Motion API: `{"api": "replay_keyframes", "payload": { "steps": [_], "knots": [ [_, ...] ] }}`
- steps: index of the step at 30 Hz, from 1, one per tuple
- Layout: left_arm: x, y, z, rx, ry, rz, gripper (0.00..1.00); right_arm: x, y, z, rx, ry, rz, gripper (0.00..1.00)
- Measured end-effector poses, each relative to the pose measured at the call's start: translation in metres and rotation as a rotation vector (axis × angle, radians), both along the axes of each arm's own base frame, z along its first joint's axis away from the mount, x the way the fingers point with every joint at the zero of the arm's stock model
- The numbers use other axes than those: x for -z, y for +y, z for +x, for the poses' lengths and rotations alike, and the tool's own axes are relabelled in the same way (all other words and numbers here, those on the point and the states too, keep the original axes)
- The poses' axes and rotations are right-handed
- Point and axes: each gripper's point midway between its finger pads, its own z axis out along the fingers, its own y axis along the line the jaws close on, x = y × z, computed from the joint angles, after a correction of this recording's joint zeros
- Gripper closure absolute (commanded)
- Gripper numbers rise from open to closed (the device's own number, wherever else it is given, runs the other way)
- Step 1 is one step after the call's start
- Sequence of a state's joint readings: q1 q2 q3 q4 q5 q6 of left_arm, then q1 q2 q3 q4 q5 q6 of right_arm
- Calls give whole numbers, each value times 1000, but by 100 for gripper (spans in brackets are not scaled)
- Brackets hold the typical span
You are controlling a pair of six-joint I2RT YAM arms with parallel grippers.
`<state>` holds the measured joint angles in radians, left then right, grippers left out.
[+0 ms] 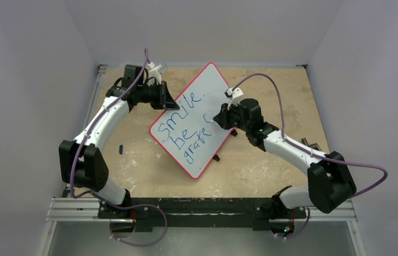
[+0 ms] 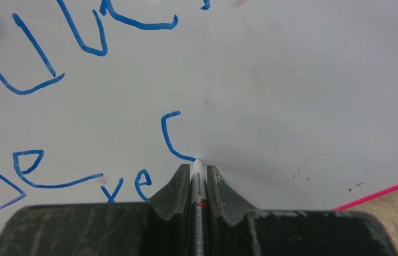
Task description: Write a sentence on the whiteboard
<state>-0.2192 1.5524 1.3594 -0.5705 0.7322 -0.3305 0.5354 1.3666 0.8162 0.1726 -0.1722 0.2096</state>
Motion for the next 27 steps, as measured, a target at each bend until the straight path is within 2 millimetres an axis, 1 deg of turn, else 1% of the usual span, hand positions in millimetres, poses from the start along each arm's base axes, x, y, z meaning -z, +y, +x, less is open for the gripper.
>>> {"api": "replay_keyframes", "payload": {
  "steps": [8,15,22,27],
  "knots": [
    [0,1,0,-3,1,3,100,9,-9,2,44,5,-22,100],
    [0,1,0,-4,0,3,100,23,-19,-5,67,29,-43,100],
    [-1,1,0,-3,-4,2,100,46,-30,-23,77,87,-63,100],
    [-3,1,0,-3,-10,2,100,60,-31,-38,59,144,-54,100]
  ]
}}
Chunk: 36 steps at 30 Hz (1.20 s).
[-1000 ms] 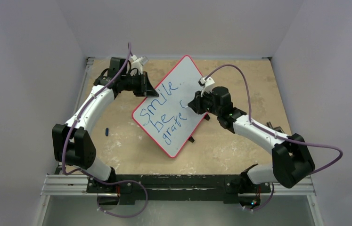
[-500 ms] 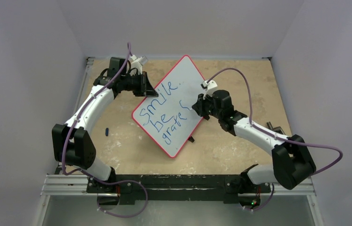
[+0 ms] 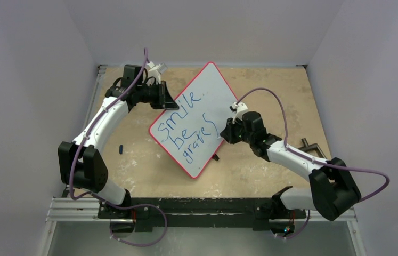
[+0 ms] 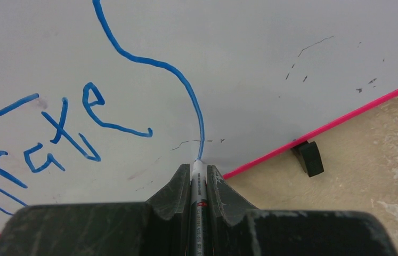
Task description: Write a sentence on the whiteboard
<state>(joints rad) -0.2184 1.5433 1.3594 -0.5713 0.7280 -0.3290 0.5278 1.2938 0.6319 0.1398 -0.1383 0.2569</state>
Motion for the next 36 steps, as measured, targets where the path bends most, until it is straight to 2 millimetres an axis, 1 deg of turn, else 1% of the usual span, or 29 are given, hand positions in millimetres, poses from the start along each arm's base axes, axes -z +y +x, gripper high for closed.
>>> {"api": "replay_keyframes", "payload": {
  "steps": [7,11,16,21,24,30,36],
  "knots": [
    [0,0,0,1,-3,1,100,-1,8,-8,-35,37,43,100],
    [0,0,0,1,-3,1,100,-10,16,-10,-64,46,74,100],
    [0,0,0,2,-3,1,100,-36,27,-2,-88,6,114,100],
    [0,0,0,2,-3,1,100,-65,29,3,-87,-45,139,100],
    [0,0,0,2,-3,1,100,-76,30,6,-85,-67,149,100],
    [0,0,0,2,-3,1,100,-83,36,15,-86,-72,152,100],
    [0,0,0,2,-3,1,100,-76,41,23,-87,-52,140,100]
  ]
}}
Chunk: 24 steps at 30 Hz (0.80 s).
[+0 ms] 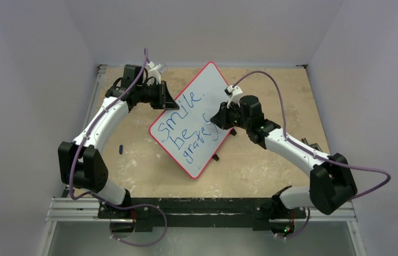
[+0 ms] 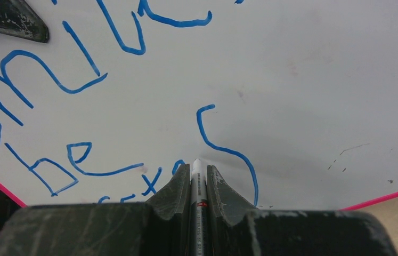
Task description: Write a sentence on the whiteboard
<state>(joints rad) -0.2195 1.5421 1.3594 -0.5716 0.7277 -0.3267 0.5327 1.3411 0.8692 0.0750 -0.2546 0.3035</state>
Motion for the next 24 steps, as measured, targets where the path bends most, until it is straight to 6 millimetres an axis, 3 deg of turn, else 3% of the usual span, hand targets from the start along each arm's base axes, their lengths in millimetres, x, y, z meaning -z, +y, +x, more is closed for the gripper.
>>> {"api": "replay_keyframes", "payload": {
  "steps": [9,18,24],
  "knots": [
    [0,0,0,-1,-1,1,100,16,5,1,-20,41,-14,100],
    [0,1,1,-3,-1,3,100,12,7,7,-13,38,-16,100],
    [1,1,1,-5,-1,5,100,-1,8,26,26,7,-25,100]
  ]
}}
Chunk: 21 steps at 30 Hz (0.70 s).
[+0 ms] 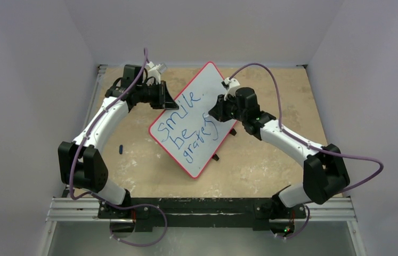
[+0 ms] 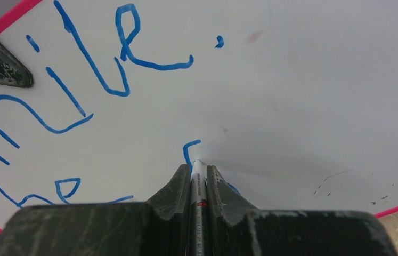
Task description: Write a sentence on the whiteboard
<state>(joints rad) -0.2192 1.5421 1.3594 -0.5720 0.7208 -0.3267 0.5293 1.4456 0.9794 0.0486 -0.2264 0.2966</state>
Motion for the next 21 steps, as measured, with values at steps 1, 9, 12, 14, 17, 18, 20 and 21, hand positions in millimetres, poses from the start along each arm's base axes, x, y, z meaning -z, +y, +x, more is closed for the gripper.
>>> {"api": "replay_keyframes", "payload": {
  "steps": [1,9,12,14,17,18,20,21],
  "knots": [
    [0,0,0,0,0,0,100,-1,0,2,4,-1,-2,100],
    [0,0,0,-5,2,1,100,-6,-2,14,34,-2,-17,100],
    [0,0,0,-5,3,2,100,-5,-2,14,33,2,-21,100],
    [0,0,0,-5,3,2,100,-6,-3,14,33,1,-23,100],
    [0,0,0,-4,3,1,100,-7,-6,15,46,-7,-35,100],
    [0,0,0,-4,2,0,100,-8,-8,14,50,-10,-40,100],
    [0,-1,0,-2,2,0,100,-11,-13,13,61,-21,-56,100],
    [0,-1,0,-2,2,0,100,-14,-16,11,67,-30,-60,100]
  ]
}}
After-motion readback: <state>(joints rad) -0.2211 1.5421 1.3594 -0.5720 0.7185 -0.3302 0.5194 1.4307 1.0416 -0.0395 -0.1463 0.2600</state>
